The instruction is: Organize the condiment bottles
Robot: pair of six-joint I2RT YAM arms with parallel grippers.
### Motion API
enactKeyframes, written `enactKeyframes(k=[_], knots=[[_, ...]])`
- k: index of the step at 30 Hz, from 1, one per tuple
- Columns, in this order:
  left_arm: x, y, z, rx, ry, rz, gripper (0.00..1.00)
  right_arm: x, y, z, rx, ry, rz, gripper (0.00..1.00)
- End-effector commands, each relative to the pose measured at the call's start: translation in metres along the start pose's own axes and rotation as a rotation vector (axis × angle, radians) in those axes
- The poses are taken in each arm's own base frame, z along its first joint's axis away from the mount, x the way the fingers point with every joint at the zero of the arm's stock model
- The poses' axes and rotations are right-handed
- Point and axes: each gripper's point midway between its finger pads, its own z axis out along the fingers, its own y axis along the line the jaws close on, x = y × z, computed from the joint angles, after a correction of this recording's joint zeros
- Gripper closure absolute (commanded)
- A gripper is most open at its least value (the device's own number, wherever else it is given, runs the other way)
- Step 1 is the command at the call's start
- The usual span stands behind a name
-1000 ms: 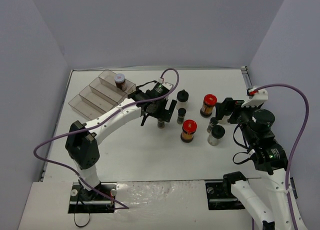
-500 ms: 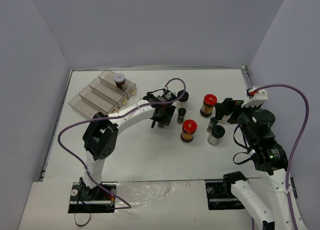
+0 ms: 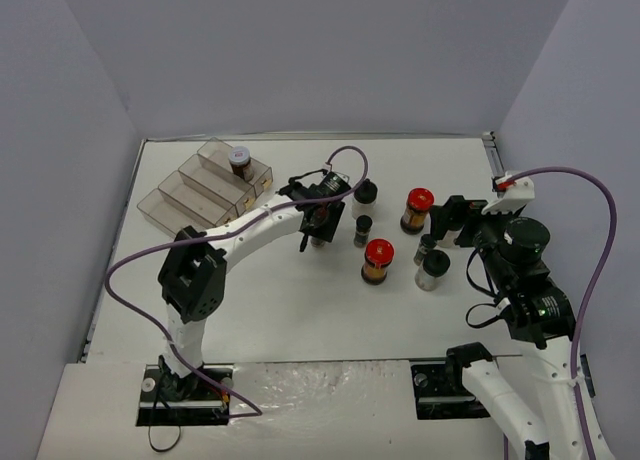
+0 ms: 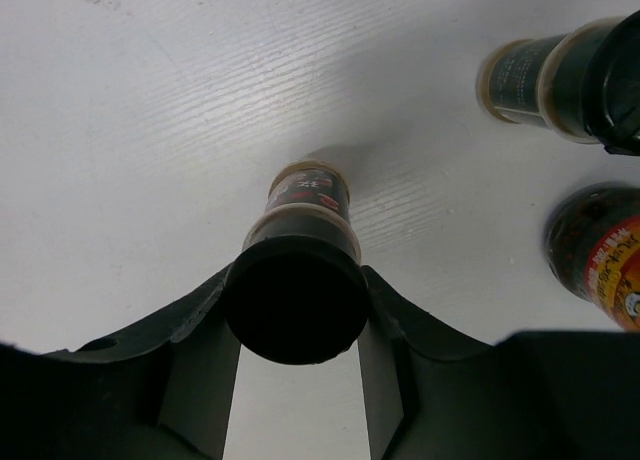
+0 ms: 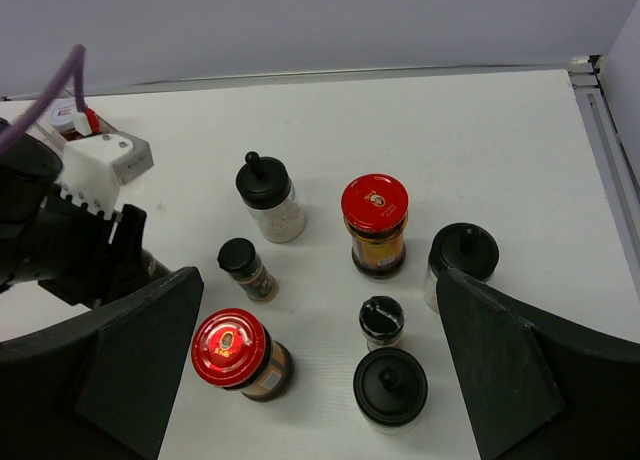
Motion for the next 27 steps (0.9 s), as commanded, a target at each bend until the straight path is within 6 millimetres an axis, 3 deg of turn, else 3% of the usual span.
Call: enactKeyframes(k=[1,8,14,20,27], knots=[[-0.066,0.067,-0.079,0.002,-0.206,-0.159,1.0,-0.027,0.011,0.005,-0.043,-0.064,-0.012,0.0],[-0.088,0.19,-0.111,-0.132,-0.256,-0.295,1.0,-0.027,0.019,0.014,-0.078,-0.037,-0.011,0.0],[-0.106,0.283,-0.107,-0.223,-0.284,-0.401,1.0,-0.019,0.021,0.023,-0.093,0.002,-0.018,0.0],[-0.12,0.341,-0.06,-0.273,-0.253,-0.457,1.0,-0.01,0.023,0.034,-0.101,0.043,-0.023,0.0],[-0.121,0.379,-0.03,-0.307,-0.21,-0.495,1.0,-0.002,0.02,0.04,-0.087,0.067,-0.02,0.0]])
